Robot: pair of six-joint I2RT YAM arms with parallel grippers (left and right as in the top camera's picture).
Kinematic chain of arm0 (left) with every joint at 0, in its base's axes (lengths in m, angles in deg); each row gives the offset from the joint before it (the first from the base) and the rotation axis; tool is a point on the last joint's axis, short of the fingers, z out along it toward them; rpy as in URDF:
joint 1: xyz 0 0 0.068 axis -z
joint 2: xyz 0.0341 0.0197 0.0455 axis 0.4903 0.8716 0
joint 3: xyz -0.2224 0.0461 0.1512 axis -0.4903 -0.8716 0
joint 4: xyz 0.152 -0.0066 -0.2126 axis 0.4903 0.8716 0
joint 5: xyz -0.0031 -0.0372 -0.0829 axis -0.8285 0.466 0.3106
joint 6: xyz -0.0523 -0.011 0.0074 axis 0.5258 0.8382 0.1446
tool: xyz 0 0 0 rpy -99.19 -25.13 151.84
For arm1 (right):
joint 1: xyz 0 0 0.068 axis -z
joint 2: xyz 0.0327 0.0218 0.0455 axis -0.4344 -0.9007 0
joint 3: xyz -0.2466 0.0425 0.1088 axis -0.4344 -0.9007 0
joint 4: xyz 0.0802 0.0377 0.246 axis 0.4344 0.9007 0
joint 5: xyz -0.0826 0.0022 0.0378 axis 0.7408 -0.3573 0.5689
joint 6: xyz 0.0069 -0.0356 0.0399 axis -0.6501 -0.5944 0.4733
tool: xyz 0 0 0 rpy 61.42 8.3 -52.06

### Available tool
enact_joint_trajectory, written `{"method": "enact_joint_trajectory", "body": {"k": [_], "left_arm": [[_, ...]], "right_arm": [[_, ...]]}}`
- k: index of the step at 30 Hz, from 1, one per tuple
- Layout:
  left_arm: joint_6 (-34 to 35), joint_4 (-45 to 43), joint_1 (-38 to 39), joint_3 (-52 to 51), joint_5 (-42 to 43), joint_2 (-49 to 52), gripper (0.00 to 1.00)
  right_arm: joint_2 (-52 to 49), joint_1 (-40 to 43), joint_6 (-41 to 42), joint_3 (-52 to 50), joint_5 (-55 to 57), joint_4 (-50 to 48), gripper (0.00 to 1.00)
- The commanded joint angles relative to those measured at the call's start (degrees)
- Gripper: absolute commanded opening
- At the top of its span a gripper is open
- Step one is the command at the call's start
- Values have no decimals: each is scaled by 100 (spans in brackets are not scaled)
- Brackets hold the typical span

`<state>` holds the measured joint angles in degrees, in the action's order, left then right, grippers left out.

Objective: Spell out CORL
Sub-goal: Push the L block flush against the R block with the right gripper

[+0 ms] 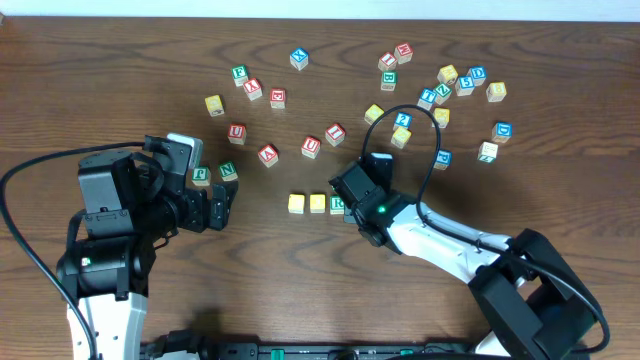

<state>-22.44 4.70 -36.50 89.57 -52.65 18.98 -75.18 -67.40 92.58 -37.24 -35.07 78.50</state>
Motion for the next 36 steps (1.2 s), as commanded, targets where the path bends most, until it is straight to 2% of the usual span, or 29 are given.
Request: {"method": "enact_joint_trajectory", "body": {"k": [1, 36], "left_arm": [[-94, -2, -17, 136, 76, -4, 98], [-92, -2, -20, 136, 76, -4, 98]], "right_arm": [[-55, -24, -144, -35, -72, -44, 5], [-55, -20, -188, -35, 247, -247, 1]]}}
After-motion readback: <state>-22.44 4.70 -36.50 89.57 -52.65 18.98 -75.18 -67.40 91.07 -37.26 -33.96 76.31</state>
